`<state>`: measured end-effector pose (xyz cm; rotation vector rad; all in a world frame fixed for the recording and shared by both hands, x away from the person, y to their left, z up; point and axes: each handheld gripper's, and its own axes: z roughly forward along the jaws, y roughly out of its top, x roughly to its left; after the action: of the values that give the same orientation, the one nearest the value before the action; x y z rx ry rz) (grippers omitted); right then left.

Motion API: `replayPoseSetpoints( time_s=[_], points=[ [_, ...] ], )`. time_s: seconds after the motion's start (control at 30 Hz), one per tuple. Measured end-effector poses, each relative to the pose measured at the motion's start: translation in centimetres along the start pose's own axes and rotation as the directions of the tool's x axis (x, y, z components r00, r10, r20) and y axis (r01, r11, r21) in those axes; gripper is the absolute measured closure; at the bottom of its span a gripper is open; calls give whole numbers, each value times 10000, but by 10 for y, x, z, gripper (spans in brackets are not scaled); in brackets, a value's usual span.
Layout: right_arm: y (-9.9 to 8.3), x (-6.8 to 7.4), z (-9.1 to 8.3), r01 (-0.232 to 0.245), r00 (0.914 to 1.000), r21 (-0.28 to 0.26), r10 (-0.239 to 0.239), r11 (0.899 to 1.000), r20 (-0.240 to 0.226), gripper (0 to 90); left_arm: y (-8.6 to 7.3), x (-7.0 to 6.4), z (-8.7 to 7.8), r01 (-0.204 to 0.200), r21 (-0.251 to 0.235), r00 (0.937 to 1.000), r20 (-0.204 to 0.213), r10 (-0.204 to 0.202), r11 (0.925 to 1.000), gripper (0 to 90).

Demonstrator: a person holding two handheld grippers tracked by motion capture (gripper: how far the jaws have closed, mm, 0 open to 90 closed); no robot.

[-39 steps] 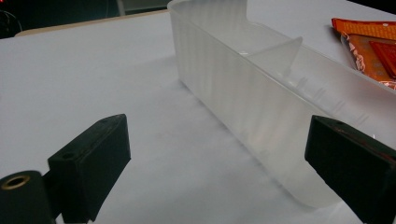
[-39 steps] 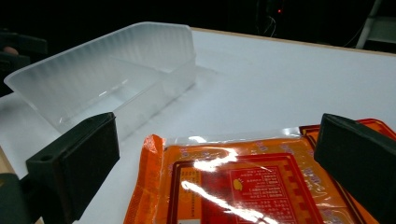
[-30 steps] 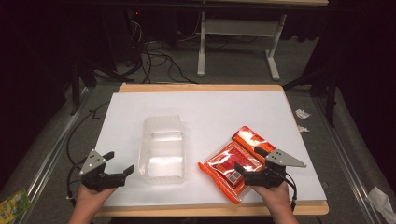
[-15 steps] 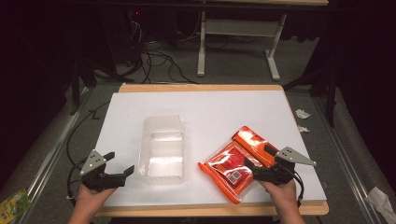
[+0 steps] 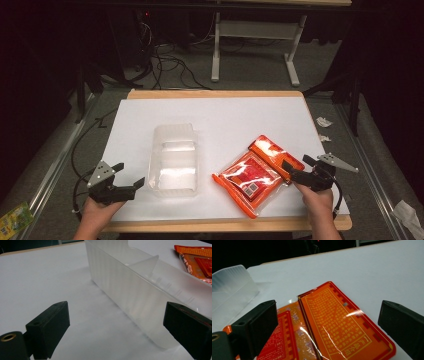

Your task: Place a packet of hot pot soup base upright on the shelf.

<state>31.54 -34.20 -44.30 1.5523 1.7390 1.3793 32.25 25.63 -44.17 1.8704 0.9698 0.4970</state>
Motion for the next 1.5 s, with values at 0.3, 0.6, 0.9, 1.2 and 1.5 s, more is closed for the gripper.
replayPoseSetpoints(
  time_s=[0.3, 0.6, 0.9, 1.2, 1.5],
  points=[
    [-3, -21, -2, -791, 9956, 298, 775, 9964, 523, 59, 0, 0, -1, -15, -21, 10000, 16, 15, 10000, 75],
    [-8, -35, 2, -1565, 9866, 643, 1529, 9856, 572, 110, 0, 0, -1, -34, -26, 10000, 37, 34, 10000, 76],
    [-10, -37, 11, -1909, 9808, 1086, 1851, 9756, 616, 152, 0, 0, -1, 20, -122, 10000, 78, -19, 9999, 76],
    [-13, -42, 14, -2507, 9675, 1378, 2529, 9582, 19, 253, 0, 0, -3, 93, -177, 9999, 65, -92, 9998, 85],
    [-12, -32, 11, -2129, 9729, 1167, 2215, 9701, -665, 424, -1, -2, 1, 191, -89, 9998, 51, -191, 9998, 85]
  ],
)
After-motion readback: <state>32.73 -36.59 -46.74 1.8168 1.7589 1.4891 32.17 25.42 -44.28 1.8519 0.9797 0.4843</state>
